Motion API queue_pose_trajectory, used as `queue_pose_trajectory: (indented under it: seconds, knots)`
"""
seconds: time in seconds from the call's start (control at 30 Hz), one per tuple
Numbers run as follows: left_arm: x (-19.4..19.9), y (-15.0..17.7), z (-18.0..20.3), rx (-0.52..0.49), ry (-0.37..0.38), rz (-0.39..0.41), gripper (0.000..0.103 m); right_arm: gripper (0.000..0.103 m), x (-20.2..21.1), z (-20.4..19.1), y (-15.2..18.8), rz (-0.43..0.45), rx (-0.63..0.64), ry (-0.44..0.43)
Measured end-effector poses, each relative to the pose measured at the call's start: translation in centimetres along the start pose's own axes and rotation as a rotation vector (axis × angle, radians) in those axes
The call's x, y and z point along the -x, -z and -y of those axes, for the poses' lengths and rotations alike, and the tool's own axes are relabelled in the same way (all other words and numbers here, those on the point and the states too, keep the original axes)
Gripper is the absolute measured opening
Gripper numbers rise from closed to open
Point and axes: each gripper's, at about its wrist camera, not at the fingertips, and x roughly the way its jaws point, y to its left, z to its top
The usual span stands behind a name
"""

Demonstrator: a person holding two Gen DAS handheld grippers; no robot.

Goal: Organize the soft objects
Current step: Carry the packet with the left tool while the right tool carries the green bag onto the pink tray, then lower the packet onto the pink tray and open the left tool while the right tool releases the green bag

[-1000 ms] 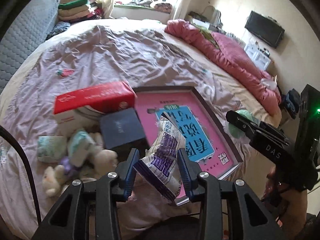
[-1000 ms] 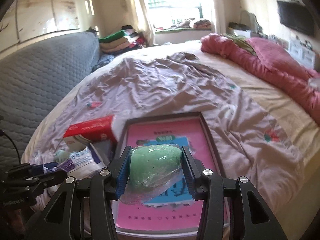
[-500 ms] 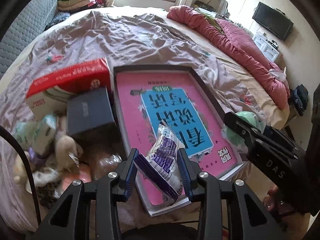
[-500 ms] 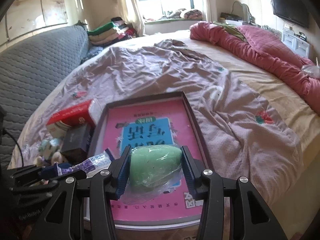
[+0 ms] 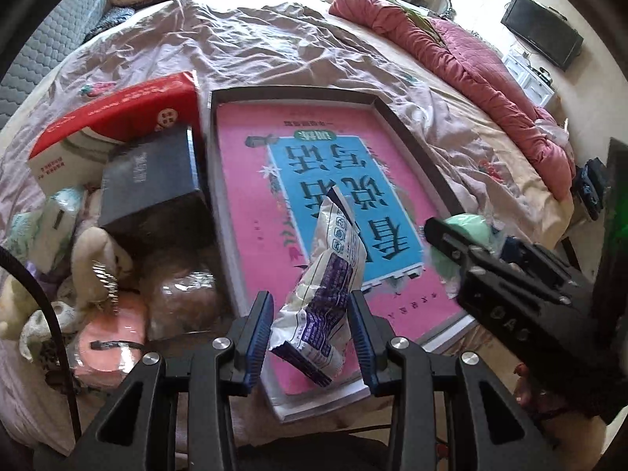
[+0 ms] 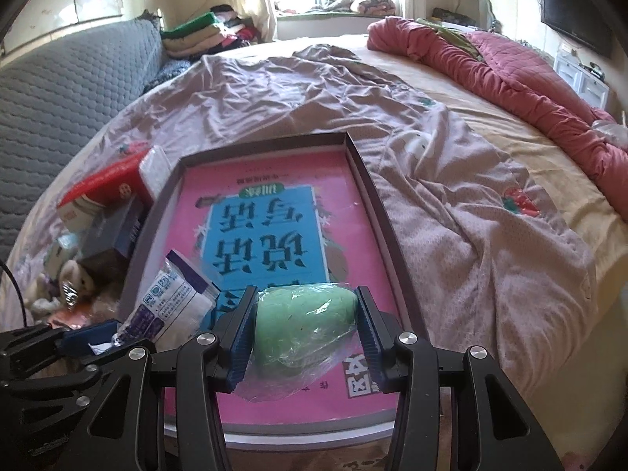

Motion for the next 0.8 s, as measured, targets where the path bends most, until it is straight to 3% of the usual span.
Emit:
queue_pose_trajectory:
  seconds: [0.37,0.57,0.8]
  knots:
    - [-0.6,-0.2,0.2,0.025,0.036,-0.007,0.039,0.05,-1.4,0.4,0.9,-0.034,-0.007,0.011]
    - [-0.9,0.0,0.5,0.005,0.005,-0.024,0.048,0.051,-1.8,0.3,1.1,-0.052,-0.004,0.024]
    - [-0.9,0.1,0.0,0.008,-0.02,-0.038,0.05,0.052,-1.8,0.6,1.1,-0.056,-0.006,0.061]
